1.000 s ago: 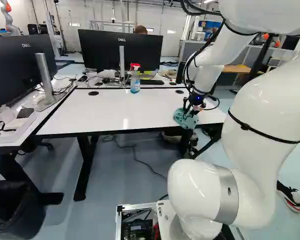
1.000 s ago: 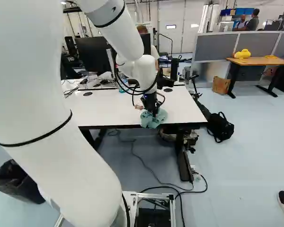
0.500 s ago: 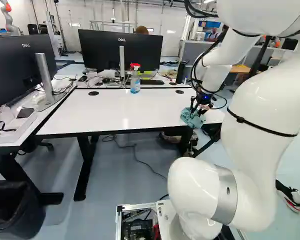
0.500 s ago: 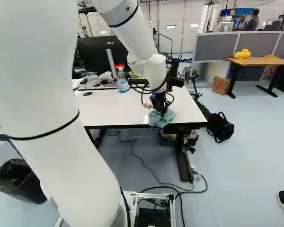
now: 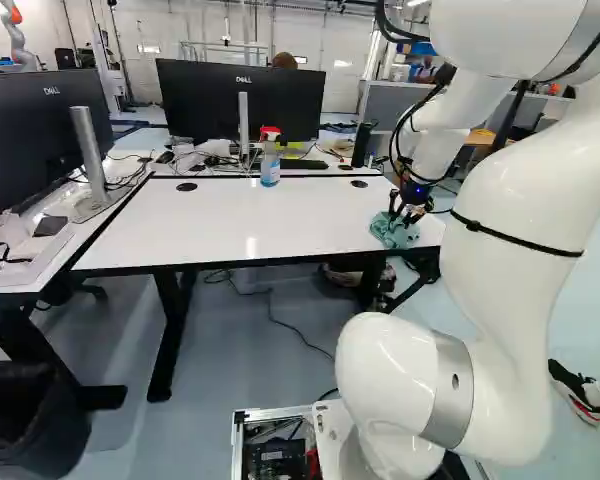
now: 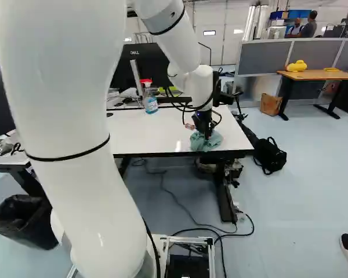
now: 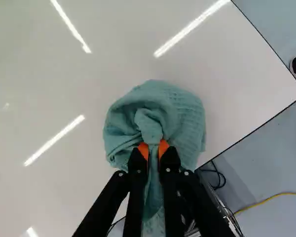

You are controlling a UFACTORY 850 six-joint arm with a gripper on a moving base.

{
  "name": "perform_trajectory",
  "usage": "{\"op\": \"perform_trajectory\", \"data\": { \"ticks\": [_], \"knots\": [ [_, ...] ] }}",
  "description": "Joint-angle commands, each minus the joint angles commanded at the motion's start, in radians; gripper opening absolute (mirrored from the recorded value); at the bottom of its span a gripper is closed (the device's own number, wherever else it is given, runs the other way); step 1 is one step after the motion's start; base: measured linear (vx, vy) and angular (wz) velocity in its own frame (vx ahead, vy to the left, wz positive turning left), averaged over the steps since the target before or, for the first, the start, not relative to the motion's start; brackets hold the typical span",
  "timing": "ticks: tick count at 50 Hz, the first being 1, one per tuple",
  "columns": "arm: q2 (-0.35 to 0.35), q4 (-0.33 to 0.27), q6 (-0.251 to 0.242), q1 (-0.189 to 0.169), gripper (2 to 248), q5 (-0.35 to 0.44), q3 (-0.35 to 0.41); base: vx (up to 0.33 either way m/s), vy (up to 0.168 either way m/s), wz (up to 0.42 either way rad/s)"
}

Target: Clean the table with the green towel

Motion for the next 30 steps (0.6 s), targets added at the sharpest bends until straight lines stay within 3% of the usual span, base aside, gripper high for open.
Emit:
{"op": "perform_trajectory", "data": {
  "ticks": [15, 30],
  "knots": [
    [-0.044, 0.0, 0.0, 0.04, 42, 0.0, -0.053, 0.0, 0.0, 0.0],
    [-0.038, 0.0, 0.0, 0.083, 42, 0.0, -0.046, 0.0, 0.0, 0.0]
  ]
}}
